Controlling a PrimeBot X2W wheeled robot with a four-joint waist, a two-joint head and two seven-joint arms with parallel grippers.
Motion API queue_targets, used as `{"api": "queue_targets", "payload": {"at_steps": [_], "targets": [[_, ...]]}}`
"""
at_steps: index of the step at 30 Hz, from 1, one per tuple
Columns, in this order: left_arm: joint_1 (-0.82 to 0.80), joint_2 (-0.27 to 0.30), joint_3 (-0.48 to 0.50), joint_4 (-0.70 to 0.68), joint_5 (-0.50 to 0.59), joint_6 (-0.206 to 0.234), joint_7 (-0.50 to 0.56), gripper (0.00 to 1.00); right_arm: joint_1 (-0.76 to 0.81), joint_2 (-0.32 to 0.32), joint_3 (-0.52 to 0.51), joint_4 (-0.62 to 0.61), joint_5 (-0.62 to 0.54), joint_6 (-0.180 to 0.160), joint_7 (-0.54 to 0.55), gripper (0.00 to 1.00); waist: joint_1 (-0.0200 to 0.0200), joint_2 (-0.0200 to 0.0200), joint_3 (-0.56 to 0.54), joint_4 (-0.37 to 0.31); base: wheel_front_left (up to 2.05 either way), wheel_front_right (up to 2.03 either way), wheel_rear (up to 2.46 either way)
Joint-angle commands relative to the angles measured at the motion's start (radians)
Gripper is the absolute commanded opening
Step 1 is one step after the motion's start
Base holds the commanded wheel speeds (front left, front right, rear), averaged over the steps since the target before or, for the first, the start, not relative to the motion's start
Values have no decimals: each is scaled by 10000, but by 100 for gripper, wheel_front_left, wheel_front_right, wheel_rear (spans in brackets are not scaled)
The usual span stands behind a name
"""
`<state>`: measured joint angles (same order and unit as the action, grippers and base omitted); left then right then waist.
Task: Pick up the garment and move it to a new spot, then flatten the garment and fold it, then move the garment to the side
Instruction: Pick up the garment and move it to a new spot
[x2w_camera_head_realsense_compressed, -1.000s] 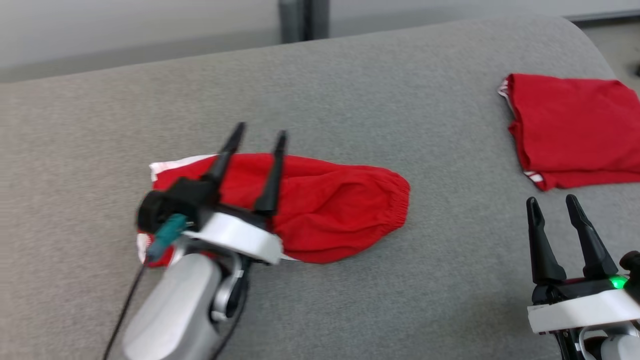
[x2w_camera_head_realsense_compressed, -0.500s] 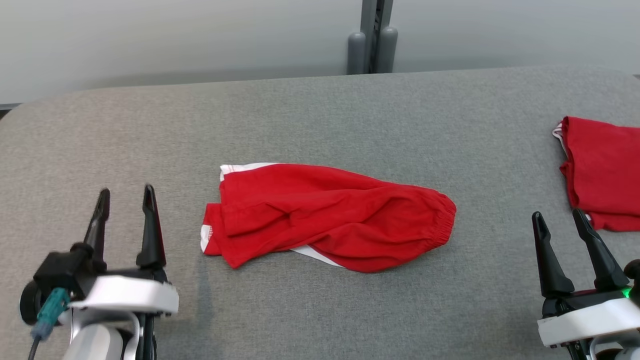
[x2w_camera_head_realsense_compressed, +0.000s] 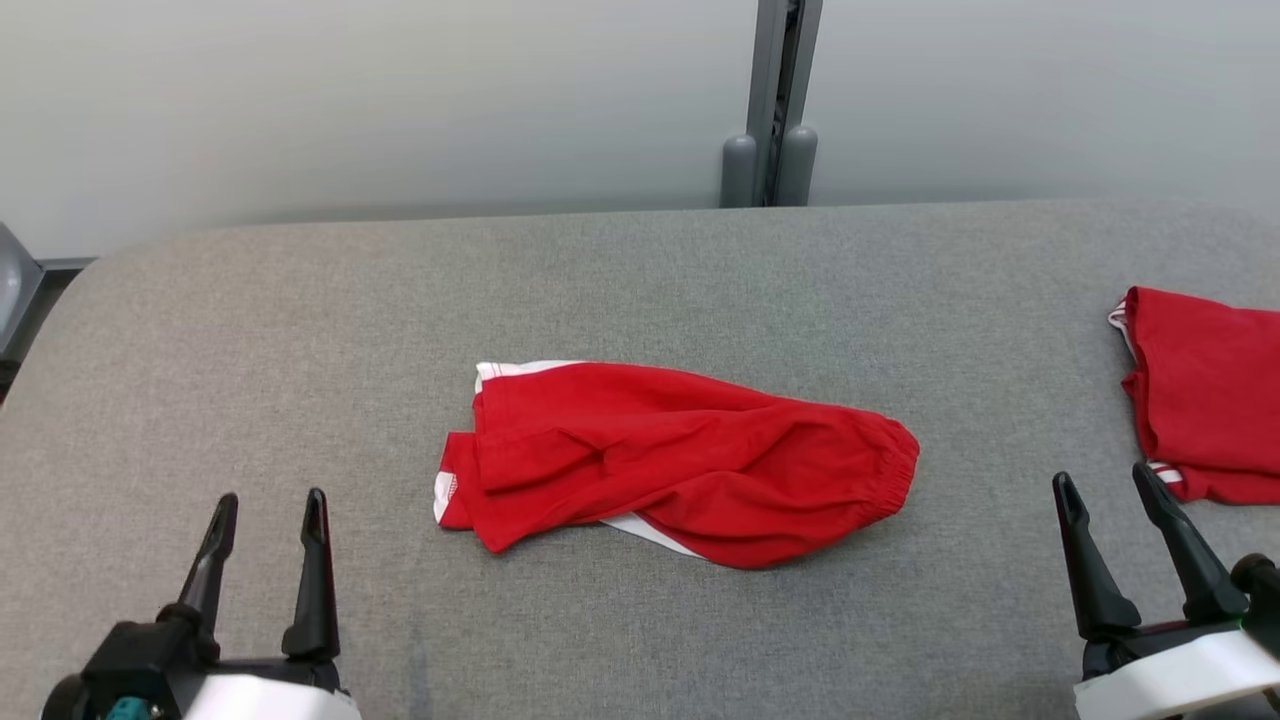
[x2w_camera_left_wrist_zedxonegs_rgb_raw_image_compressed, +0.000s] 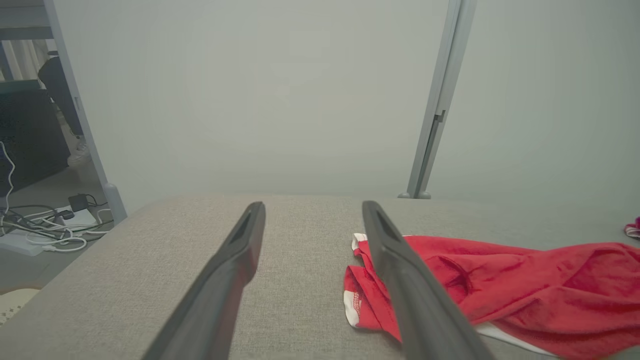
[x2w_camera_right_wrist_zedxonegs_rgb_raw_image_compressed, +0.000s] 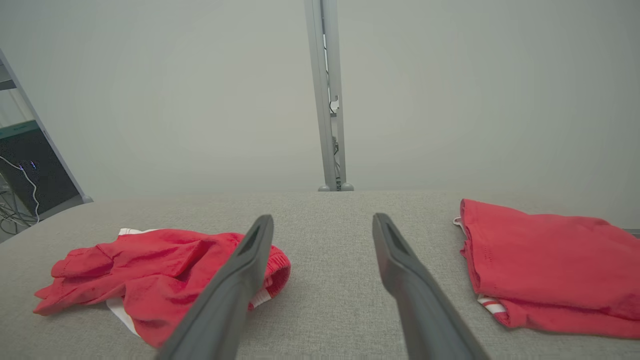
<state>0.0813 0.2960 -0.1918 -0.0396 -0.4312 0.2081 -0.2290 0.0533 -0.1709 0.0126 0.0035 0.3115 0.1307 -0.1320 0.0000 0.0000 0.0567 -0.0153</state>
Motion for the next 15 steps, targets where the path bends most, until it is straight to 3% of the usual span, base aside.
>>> {"api": "queue_targets", "payload": {"at_steps": [1,15], "targets": [[108,30,-1,-63,75,62,5,100,78,-70,9,-51,-24,3,35,100,0,0,-108,-14,0,0,0],[512,358,-300,209,149,-40,358,100,544,-26,31,-200,-164,3,276,100,0,0,-657,-134,0,0,0]]}}
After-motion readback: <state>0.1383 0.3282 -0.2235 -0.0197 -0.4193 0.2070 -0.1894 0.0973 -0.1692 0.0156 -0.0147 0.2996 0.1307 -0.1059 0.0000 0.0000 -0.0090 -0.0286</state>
